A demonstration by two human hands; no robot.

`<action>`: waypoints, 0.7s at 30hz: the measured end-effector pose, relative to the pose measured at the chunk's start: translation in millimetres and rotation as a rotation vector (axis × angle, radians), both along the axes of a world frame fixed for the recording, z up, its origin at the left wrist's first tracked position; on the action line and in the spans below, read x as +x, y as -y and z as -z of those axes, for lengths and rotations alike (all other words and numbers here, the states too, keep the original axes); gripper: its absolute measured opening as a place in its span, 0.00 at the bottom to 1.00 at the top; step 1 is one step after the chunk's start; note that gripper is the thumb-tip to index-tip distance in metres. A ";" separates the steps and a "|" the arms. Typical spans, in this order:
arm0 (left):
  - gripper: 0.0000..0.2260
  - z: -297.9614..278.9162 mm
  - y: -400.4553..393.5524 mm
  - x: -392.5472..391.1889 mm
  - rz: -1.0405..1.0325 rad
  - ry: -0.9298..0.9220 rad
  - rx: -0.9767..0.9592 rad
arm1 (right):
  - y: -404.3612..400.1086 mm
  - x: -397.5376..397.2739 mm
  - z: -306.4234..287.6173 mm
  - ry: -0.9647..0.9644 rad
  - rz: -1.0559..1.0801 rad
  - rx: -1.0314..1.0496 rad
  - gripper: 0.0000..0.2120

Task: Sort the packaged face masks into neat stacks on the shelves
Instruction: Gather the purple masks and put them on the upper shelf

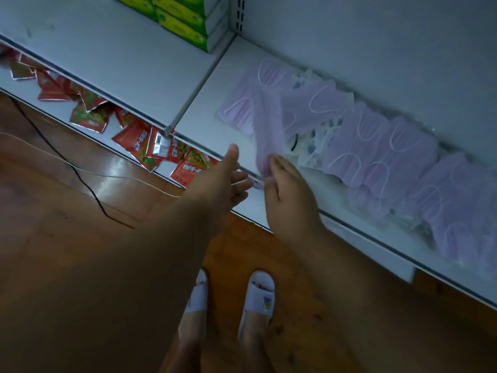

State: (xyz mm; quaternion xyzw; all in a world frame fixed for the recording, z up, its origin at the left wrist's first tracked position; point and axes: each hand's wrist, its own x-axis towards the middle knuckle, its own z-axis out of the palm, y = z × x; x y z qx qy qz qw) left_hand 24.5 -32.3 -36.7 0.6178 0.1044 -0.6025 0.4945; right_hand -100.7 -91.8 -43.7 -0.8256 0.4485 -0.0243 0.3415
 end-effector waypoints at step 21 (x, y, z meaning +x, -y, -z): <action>0.26 13.4 -4.7 40.6 0.087 0.472 0.286 | 37.6 92.7 25.5 -0.409 -0.364 -0.278 0.24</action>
